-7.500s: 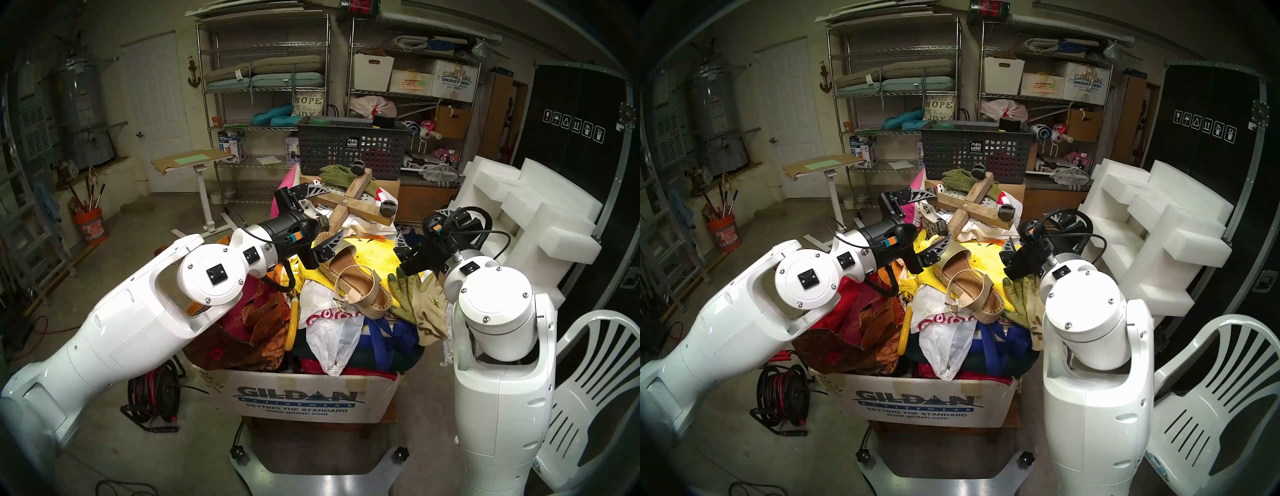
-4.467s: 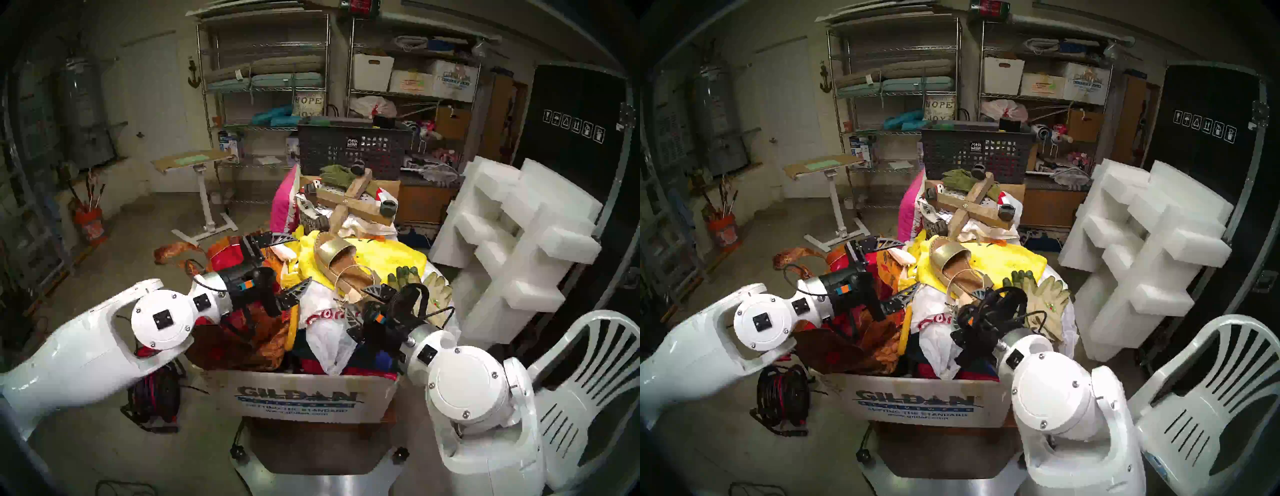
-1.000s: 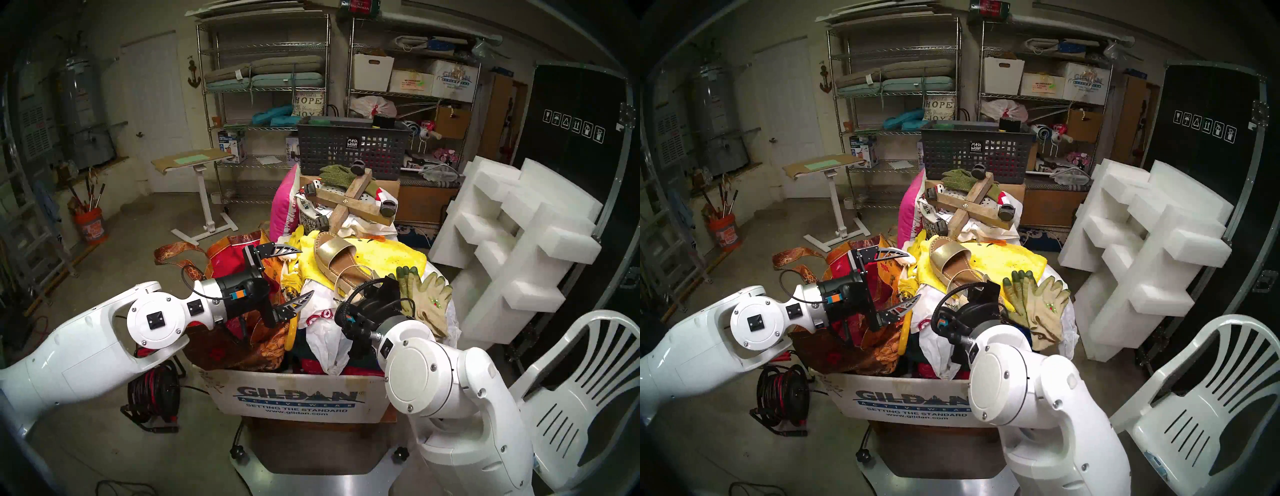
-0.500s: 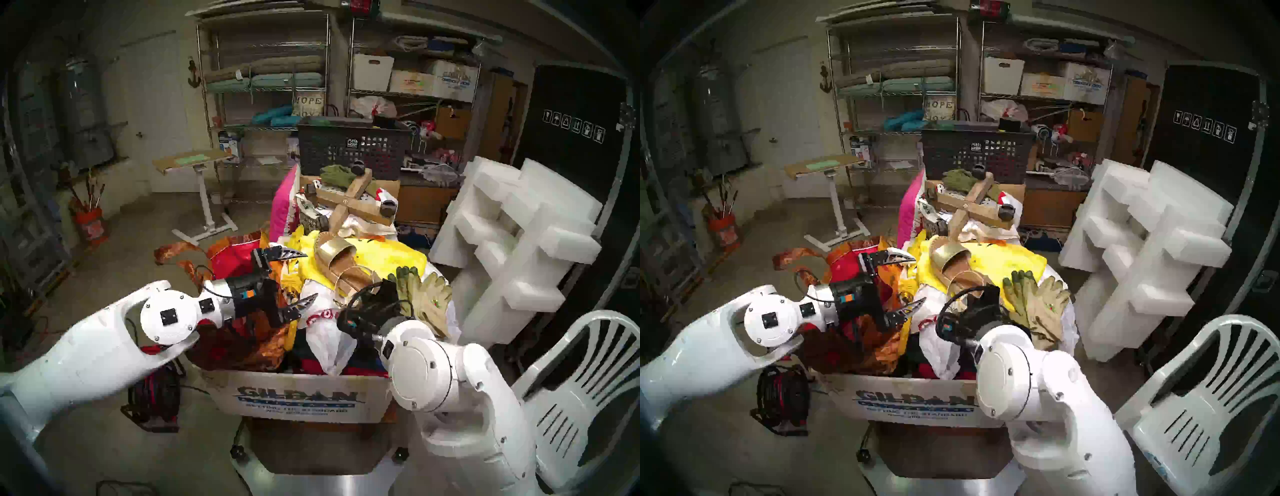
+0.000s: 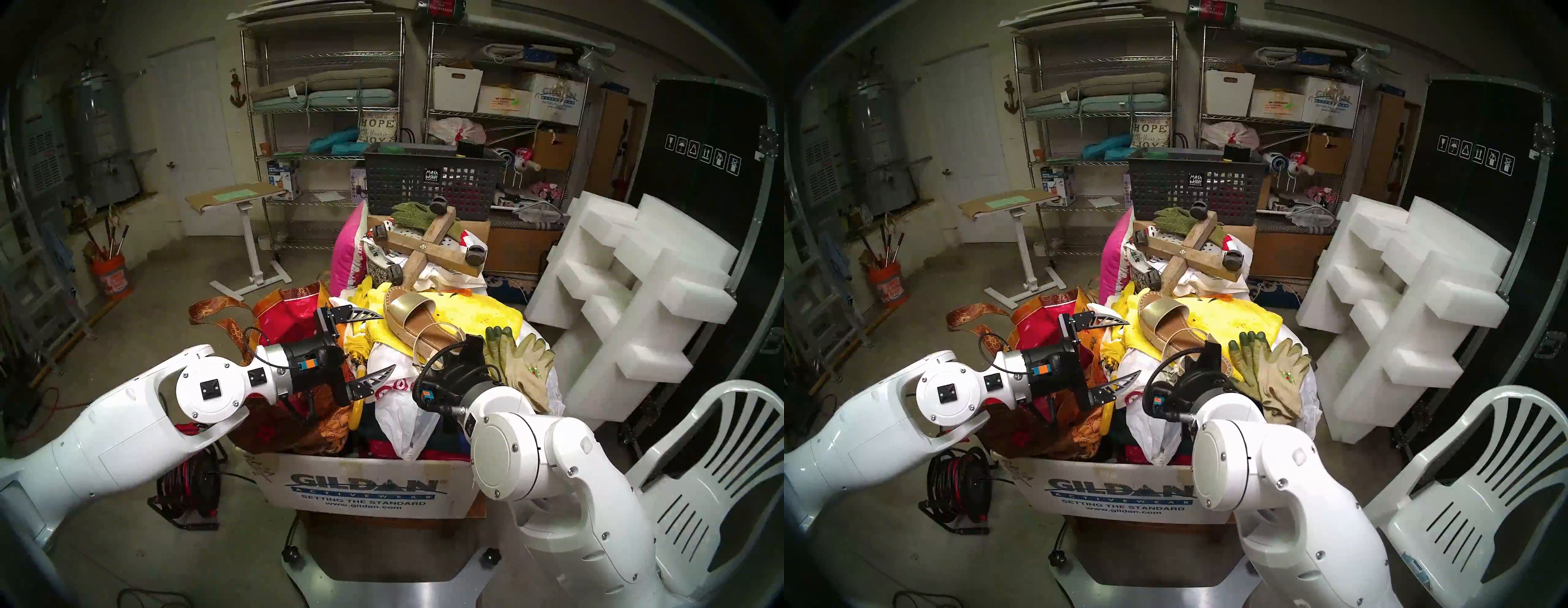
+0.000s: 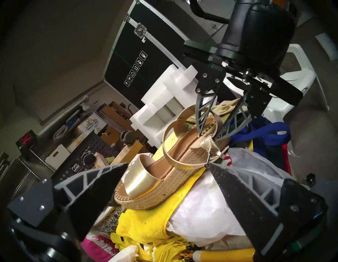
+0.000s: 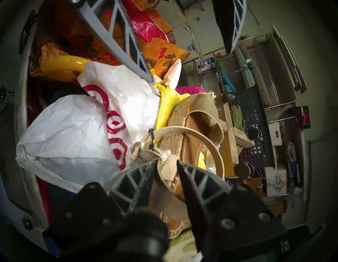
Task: Unbuckle a shoe
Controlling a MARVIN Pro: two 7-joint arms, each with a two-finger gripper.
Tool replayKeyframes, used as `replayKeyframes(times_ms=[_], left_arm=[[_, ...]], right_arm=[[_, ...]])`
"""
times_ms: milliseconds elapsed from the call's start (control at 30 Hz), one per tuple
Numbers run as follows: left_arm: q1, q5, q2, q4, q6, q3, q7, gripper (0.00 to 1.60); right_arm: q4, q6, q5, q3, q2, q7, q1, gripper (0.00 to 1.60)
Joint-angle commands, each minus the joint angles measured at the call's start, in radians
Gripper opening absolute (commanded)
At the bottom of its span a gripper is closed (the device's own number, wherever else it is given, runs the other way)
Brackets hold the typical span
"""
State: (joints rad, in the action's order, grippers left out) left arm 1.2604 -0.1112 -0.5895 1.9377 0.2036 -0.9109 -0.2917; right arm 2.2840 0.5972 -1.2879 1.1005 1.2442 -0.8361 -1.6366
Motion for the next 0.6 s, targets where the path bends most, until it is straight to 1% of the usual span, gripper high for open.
replayKeyframes(times_ms=[0, 33, 67, 167, 200, 233, 267, 300, 333, 567], left_arm=[[-0.02, 0.009, -0.017, -0.004, 0.006, 0.001, -0.006, 1.6], [-0.024, 0.013, -0.018, -0.006, 0.003, 0.004, -0.012, 1.6], [-0.026, 0.017, -0.021, -0.008, 0.002, 0.007, -0.014, 1.6], [-0.036, 0.026, -0.032, -0.02, 0.003, 0.016, -0.027, 1.6], [-0.04, 0.03, -0.038, -0.024, 0.003, 0.018, -0.031, 1.6], [-0.047, 0.037, -0.048, -0.033, 0.004, 0.023, -0.037, 1.6], [-0.056, 0.045, -0.056, -0.04, 0.004, 0.026, -0.045, 1.6], [-0.068, 0.057, -0.065, -0.049, 0.007, 0.031, -0.055, 1.6], [-0.077, 0.06, -0.076, -0.057, 0.006, 0.033, -0.061, 1.6], [-0.143, 0.096, -0.143, -0.103, 0.016, 0.04, -0.09, 1.6]], right_arm=[[-0.002, 0.011, -0.001, 0.02, 0.028, -0.001, 0.053, 0.8], [-0.002, 0.011, 0.002, 0.022, 0.034, -0.004, 0.059, 0.8], [-0.003, 0.011, 0.002, 0.023, 0.036, -0.005, 0.064, 0.9], [-0.003, 0.016, 0.018, 0.032, 0.054, -0.011, 0.075, 0.87], [-0.004, 0.018, 0.018, 0.032, 0.058, -0.013, 0.078, 0.9], [-0.004, 0.02, 0.025, 0.035, 0.064, -0.016, 0.081, 0.93], [-0.002, 0.021, 0.029, 0.036, 0.067, -0.023, 0.085, 1.02], [0.002, 0.023, 0.037, 0.038, 0.07, -0.032, 0.087, 1.04], [0.004, 0.025, 0.038, 0.038, 0.071, -0.035, 0.089, 1.02], [0.01, 0.032, 0.041, 0.039, 0.07, -0.05, 0.093, 1.05]])
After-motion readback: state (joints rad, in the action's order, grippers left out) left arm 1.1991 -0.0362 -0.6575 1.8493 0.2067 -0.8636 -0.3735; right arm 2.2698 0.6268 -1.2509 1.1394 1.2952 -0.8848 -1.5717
